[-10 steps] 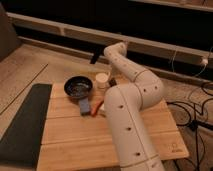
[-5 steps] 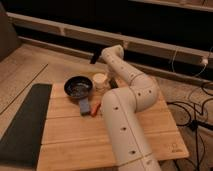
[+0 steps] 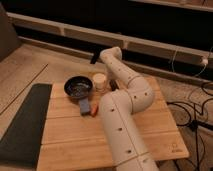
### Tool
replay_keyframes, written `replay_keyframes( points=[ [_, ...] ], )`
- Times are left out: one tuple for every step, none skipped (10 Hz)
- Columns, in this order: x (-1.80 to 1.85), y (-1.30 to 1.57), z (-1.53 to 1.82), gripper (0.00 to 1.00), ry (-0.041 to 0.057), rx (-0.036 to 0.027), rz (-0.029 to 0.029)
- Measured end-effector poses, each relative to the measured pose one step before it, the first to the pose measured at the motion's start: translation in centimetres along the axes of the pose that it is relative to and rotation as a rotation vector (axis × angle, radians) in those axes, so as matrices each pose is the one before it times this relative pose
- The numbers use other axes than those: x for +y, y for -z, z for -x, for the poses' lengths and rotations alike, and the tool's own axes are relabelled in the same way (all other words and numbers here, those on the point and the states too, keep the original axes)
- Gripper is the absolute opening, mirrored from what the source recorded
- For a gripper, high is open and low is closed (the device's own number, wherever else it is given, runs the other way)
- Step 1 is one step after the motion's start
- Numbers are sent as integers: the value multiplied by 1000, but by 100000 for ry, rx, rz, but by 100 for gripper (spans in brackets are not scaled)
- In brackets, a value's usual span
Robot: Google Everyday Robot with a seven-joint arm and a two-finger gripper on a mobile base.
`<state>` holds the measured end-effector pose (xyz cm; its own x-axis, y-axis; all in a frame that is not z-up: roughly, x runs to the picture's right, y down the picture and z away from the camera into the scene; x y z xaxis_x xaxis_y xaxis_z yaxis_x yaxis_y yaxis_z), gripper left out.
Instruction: Place the eraser on the white sponge
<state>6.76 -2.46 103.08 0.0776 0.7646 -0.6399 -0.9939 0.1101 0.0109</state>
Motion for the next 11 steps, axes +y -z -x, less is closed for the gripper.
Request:
replay_keyframes(
  points=[
    [-262, -181, -207, 53, -92, 1021, -806],
    [-317, -115, -117, 43, -340, 633, -766],
    [-376, -50, -30, 32, -515, 277, -815],
    [-352, -35, -13, 24, -954, 144, -719],
    [-648, -6, 12, 10, -2040, 80, -1184],
    [-741, 231, 126, 2, -3074, -392, -1237],
    [-1233, 685, 369, 0, -4693, -1310, -1916],
    [-1268, 912, 570, 0, -3682, -2015, -1946],
    [-1984, 1774, 1041, 0, -4916, -3699, -2573],
    [-1352, 1363, 850, 0, -2423, -2874, -1866],
    [-1933, 2270, 1372, 0, -2453, -4604, -2310]
  ],
)
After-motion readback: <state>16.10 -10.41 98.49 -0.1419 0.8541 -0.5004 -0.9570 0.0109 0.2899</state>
